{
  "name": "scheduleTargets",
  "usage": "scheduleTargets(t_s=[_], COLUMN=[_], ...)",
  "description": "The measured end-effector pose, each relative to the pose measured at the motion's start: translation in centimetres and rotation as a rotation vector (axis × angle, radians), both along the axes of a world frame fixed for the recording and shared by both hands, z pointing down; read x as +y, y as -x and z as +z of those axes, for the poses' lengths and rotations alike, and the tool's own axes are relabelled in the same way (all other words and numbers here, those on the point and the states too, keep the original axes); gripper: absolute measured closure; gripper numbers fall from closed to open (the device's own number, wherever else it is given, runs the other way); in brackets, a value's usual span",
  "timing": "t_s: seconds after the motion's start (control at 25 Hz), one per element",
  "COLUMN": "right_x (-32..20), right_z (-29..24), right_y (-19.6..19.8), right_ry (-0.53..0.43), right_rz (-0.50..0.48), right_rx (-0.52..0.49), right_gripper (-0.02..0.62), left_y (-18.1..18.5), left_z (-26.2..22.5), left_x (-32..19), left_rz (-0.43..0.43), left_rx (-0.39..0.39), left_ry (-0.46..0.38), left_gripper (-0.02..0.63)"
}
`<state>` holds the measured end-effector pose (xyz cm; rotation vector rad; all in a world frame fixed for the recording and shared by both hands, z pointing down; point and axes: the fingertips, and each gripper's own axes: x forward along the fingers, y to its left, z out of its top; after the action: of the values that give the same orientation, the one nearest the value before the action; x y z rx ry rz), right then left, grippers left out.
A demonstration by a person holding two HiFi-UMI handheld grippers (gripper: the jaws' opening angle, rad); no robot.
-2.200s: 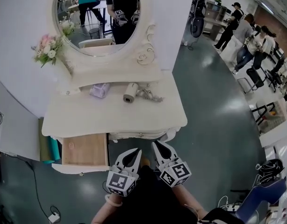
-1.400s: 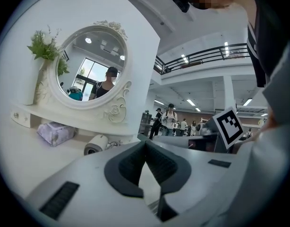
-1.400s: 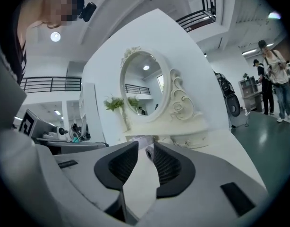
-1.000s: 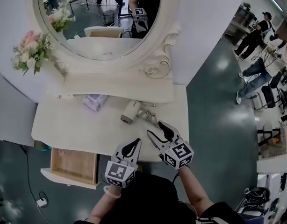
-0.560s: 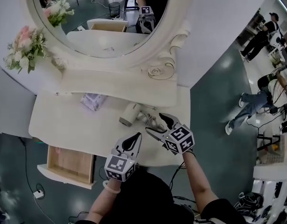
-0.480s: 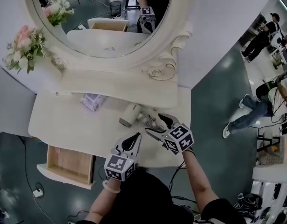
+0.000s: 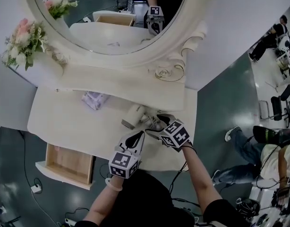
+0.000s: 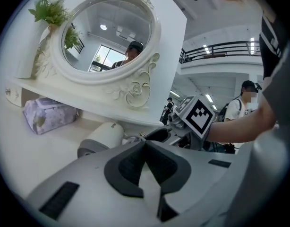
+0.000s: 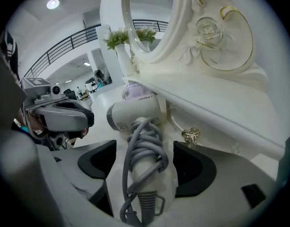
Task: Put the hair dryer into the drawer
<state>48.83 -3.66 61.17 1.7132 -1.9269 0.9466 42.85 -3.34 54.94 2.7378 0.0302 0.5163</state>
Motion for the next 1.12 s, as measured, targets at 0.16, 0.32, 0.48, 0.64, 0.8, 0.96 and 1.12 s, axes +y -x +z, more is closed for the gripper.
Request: scheduleTargets(t_s=[0.16,0.32,0.48,0.64,0.8,0.96,1.12], right_x=[-0.1,0.1,0.0,0.1,0.0,0.1,0.2], right_z=[1.3,2.4,2.5,2.4,2.4,2.4,2.3], right_y=[0.3,0.4,0.3,0.5,0.3,0.4,0.7], right_ry=[0.089,0.154,0.161,0.161,0.154,0.146,0.154], right_rz=[-0.024,-0.025,-0.036,-0.047,-0.039,-0.037,-0.039], right_rx=[-0.015,0.012,0.051,0.060,0.061,0.065,0.052], right_gripper=[0.222,0.252,0.314,0.322,0.326,0.328,0.330], left_y=[-0.2,0.0,0.1,0.3,0.5,1.0,1.6], left_z=[1.0,1.9,2.2,2.0,1.8,1.7,1.5], left_x=[-0.6,-1.0,-1.0,-0.9,-1.1,-1.2,-1.3], left_rz=[-0.007,-0.020,-0.021,-0.017,-0.021,-0.026,-0.029], left_rx=[-0.019,-0.037,-0.045,-0.043,-0.040,-0.039,-0.034], left_ry=[0.005,0.014,0.013,0.011,0.006,0.003,-0.004], left_gripper=[0.588,0.588,0.588,0.588,0.588,0.588,0.588])
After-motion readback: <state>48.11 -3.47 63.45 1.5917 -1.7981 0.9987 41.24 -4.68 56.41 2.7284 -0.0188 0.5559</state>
